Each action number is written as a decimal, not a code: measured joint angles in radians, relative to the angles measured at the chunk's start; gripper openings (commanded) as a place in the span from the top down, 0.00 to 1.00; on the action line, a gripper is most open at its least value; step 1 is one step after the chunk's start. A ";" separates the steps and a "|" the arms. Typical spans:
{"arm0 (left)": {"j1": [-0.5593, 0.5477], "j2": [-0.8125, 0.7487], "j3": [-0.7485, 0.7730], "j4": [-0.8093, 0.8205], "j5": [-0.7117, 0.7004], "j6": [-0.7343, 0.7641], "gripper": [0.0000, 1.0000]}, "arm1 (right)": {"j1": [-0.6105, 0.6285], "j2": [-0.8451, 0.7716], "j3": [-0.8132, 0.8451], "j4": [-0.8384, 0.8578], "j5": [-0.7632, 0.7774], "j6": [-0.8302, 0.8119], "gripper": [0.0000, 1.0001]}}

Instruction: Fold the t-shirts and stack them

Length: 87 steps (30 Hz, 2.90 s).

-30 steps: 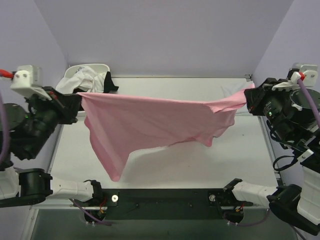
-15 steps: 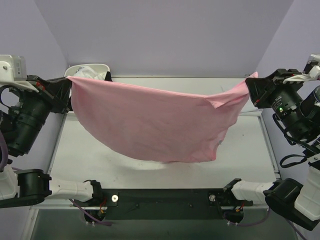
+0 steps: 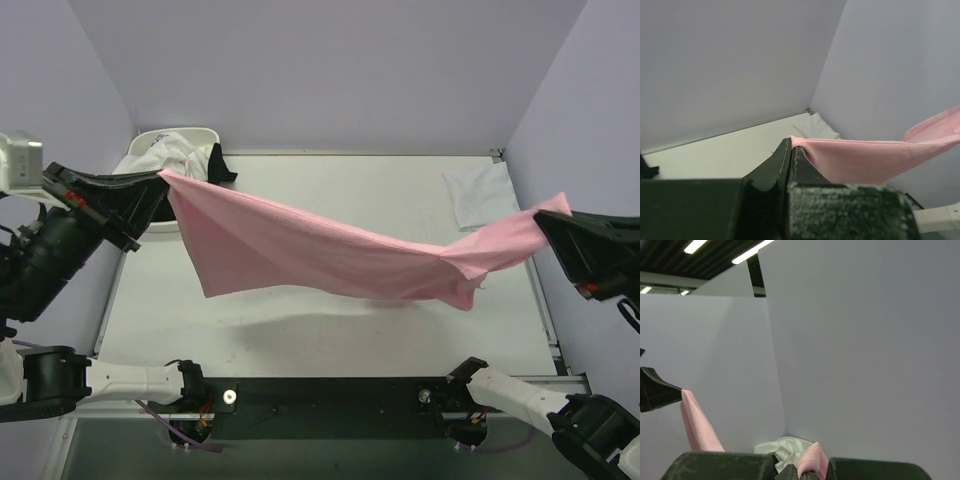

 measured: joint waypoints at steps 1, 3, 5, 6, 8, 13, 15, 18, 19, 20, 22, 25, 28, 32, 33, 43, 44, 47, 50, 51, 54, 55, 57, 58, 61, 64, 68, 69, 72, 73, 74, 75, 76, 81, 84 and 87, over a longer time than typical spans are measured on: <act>0.000 -0.016 -0.004 0.009 0.040 -0.007 1.00 | 0.000 -0.026 0.004 0.011 -0.022 0.001 1.00; 0.005 -0.047 -0.003 0.029 0.113 -0.028 1.00 | -0.003 -0.069 0.015 0.031 -0.056 0.003 1.00; 0.018 -0.076 -0.002 0.040 0.167 -0.050 1.00 | -0.012 -0.093 0.030 0.043 -0.081 0.010 1.00; 0.023 -0.086 0.000 0.042 0.186 -0.059 1.00 | -0.017 -0.100 0.040 0.047 -0.090 0.013 1.00; 0.042 -0.106 0.010 0.042 0.227 -0.083 1.00 | -0.029 -0.104 0.054 0.053 -0.104 0.023 1.00; 0.077 -0.149 0.013 0.040 0.283 -0.122 1.00 | -0.058 -0.102 0.027 0.064 -0.123 0.060 1.00; 0.082 -0.168 -0.009 0.042 0.278 -0.138 1.00 | -0.060 -0.102 -0.015 0.069 -0.123 0.073 1.00; 0.084 -0.220 -0.117 0.060 0.240 -0.154 1.00 | -0.059 -0.107 -0.137 0.098 -0.103 0.093 1.00; 0.084 -0.236 -0.158 0.063 0.223 -0.157 1.00 | -0.060 -0.113 -0.196 0.111 -0.089 0.098 1.00; 0.082 -0.253 -0.208 0.066 0.199 -0.163 1.00 | -0.060 -0.115 -0.250 0.112 -0.069 0.101 1.00; 0.064 -0.290 -0.333 0.105 0.137 -0.175 1.00 | -0.060 -0.116 -0.363 0.121 -0.020 0.106 1.00; 0.009 -0.345 -0.539 0.159 0.029 -0.198 1.00 | -0.060 -0.113 -0.500 0.127 0.074 0.107 1.00; -0.032 -0.389 -0.757 0.206 -0.085 -0.236 1.00 | -0.060 -0.103 -0.629 0.149 0.165 0.108 1.00; -0.038 -0.405 -0.996 0.245 -0.207 -0.331 1.00 | -0.093 -0.061 -0.780 0.203 0.234 0.124 1.00; -0.037 -0.401 -1.045 0.248 -0.232 -0.358 1.00 | -0.113 -0.045 -0.818 0.221 0.240 0.134 1.00; 0.457 -0.238 -1.287 0.389 -0.036 -0.516 1.00 | -0.340 0.231 -1.041 0.375 0.180 0.223 1.00; 0.509 -0.203 -1.292 0.412 0.000 -0.522 1.00 | -0.348 0.257 -1.042 0.388 0.175 0.228 1.00; 0.622 -0.087 -1.293 0.487 0.117 -0.527 1.00 | -0.368 0.321 -1.040 0.424 0.154 0.241 1.00; 0.757 0.077 -1.285 0.572 0.238 -0.525 1.00 | -0.390 0.404 -1.005 0.442 0.138 0.254 1.00; 0.788 0.120 -1.279 0.586 0.267 -0.524 1.00 | -0.396 0.429 -0.993 0.447 0.137 0.256 1.00; 0.887 0.293 -1.228 0.632 0.349 -0.512 1.00 | -0.416 0.531 -0.924 0.455 0.131 0.272 1.00; 0.914 0.347 -1.200 0.638 0.367 -0.508 1.00 | -0.423 0.567 -0.899 0.461 0.131 0.277 1.00; 0.963 0.446 -1.125 0.649 0.391 -0.498 1.00 | -0.435 0.647 -0.841 0.461 0.130 0.284 1.00; 0.984 0.495 -1.079 0.649 0.399 -0.492 1.00 | -0.439 0.692 -0.806 0.462 0.130 0.287 1.00; 1.036 0.627 -0.933 0.660 0.415 -0.473 1.00 | -0.446 0.828 -0.685 0.457 0.132 0.291 1.00; 1.079 0.737 -0.812 0.666 0.425 -0.462 1.00 | -0.451 0.953 -0.559 0.444 0.132 0.291 1.00; 1.129 0.864 -0.694 0.659 0.445 -0.453 1.00 | -0.450 1.131 -0.323 0.399 0.131 0.271 1.00; 1.137 0.895 -0.668 0.657 0.446 -0.450 1.00 | -0.449 1.158 -0.284 0.388 0.130 0.267 1.00; 1.149 0.966 -0.613 0.649 0.448 -0.446 1.00 | -0.447 1.250 -0.150 0.355 0.132 0.246 1.00; 1.150 0.986 -0.602 0.647 0.447 -0.446 1.00 | -0.447 1.273 -0.120 0.347 0.132 0.241 1.00; 1.151 1.002 -0.594 0.645 0.445 -0.446 1.00 | -0.447 1.291 -0.099 0.341 0.132 0.237 1.00; 1.151 1.017 -0.586 0.638 0.445 -0.446 1.00 | -0.447 1.313 -0.075 0.335 0.132 0.232 1.00; 1.151 1.033 -0.577 0.631 0.444 -0.446 1.00 | -0.447 1.331 -0.060 0.330 0.132 0.227 1.00; 1.159 1.111 -0.511 0.619 0.437 -0.447 1.00 | -0.447 1.393 -0.039 0.329 0.122 0.219 1.00; 1.166 1.123 -0.504 0.624 0.427 -0.449 1.00 | -0.447 1.401 -0.039 0.345 0.101 0.219 1.00; 1.173 1.123 -0.492 0.627 0.417 -0.453 1.00 | -0.447 1.402 -0.025 0.369 0.076 0.219 1.00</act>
